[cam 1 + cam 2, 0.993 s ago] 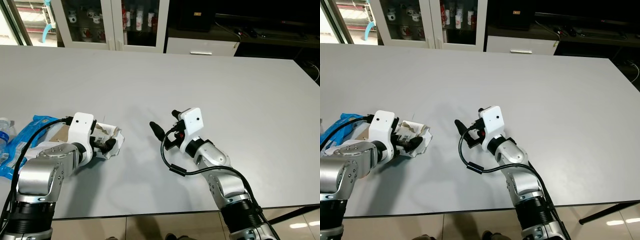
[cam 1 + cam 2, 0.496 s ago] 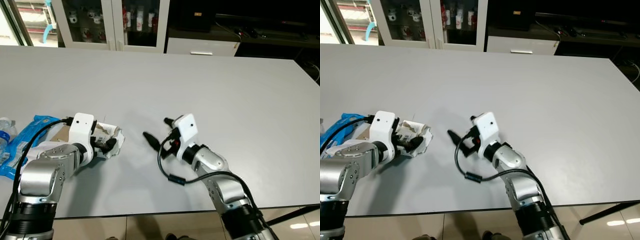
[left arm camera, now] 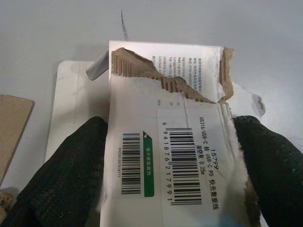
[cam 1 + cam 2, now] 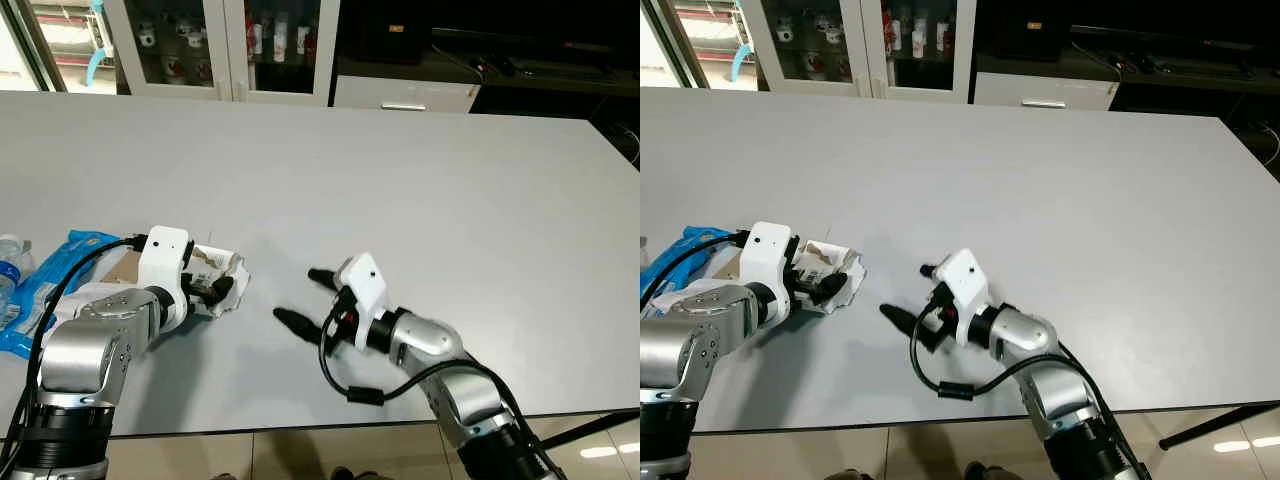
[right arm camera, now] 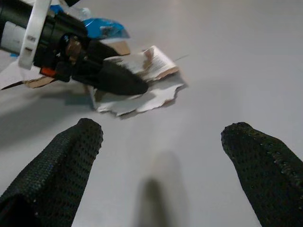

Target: Picking trash to rubbish bin

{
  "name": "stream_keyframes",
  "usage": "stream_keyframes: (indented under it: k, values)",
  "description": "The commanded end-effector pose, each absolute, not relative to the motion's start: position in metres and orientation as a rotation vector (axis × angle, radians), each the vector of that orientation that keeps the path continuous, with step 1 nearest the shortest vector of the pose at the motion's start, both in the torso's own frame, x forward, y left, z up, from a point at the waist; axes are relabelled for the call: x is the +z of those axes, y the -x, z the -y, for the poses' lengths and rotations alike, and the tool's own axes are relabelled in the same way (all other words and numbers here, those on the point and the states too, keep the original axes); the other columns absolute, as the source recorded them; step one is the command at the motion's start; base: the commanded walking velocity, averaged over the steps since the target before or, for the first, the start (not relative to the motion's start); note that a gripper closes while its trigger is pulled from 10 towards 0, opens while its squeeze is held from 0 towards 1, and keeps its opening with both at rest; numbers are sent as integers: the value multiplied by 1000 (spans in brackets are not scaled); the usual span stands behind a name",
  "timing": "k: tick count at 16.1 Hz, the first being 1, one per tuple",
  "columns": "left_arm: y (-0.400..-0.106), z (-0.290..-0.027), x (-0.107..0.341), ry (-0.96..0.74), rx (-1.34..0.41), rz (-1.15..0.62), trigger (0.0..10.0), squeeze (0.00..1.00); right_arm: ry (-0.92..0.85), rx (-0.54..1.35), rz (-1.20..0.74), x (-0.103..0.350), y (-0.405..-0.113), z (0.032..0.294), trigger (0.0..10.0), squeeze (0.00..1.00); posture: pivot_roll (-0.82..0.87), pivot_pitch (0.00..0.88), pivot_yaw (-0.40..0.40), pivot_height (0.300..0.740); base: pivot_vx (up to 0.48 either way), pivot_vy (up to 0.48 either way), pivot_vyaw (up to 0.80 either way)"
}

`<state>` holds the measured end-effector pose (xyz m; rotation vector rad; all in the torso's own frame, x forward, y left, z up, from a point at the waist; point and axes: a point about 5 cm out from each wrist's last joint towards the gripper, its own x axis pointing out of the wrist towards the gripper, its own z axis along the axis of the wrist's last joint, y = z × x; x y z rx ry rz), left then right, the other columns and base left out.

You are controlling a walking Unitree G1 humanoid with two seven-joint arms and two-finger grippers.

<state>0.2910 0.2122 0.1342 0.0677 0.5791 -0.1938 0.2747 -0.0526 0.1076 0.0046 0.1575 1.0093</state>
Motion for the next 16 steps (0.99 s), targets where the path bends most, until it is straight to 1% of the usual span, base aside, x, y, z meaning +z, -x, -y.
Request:
stream_keyframes:
  k: [1, 3, 5, 6, 7, 8, 9, 11, 12, 16]
  values:
    - [-287, -210, 121, -60, -205, -646, 10000, 0, 1, 1039, -146, 113, -273, 53, 10000, 0, 22, 83, -85, 740, 0, 0, 0]
    - [-287, -209, 121, -60, -208, -645, 10000, 0, 5, 1088, -175, 111, -268, 53, 10000, 0, 22, 82, -83, 740, 0, 0, 0]
    - [-287, -209, 121, -61, -210, -642, 10000, 0, 11, 1096, -182, 110, -266, 53, 10000, 0, 22, 81, -82, 740, 0, 0, 0]
    - [-287, -208, 122, -60, -210, -641, 5255, 0, 10, 1096, -182, 110, -266, 53, 10000, 0, 21, 82, -81, 740, 0, 0, 0]
    - [-288, -208, 122, -60, -210, -640, 2706, 0, 10, 1099, -182, 110, -265, 52, 10000, 0, 22, 81, -81, 740, 0, 0, 0]
    - [-288, -208, 122, -60, -211, -639, 745, 0, 10, 1100, -183, 110, -265, 52, 10000, 0, 22, 81, -81, 740, 0, 0, 0]
    - [-288, -208, 122, -61, -210, -638, 1255, 0, 9, 1104, -187, 111, -265, 52, 10000, 0, 23, 82, -81, 740, 0, 0, 0]
    - [-288, -208, 122, -62, -210, -638, 1373, 0, 10, 1106, -188, 111, -265, 52, 10000, 0, 23, 80, -82, 740, 0, 0, 0]
    - [-288, -209, 122, -63, -210, -636, 0, 0, 15, 1110, -186, 111, -265, 51, 10000, 0, 26, 79, -83, 740, 0, 0, 0]
    - [-289, -208, 122, -63, -213, -633, 0, 0, 11, 1113, -183, 112, -265, 50, 10000, 0, 26, 76, -81, 740, 0, 0, 0]
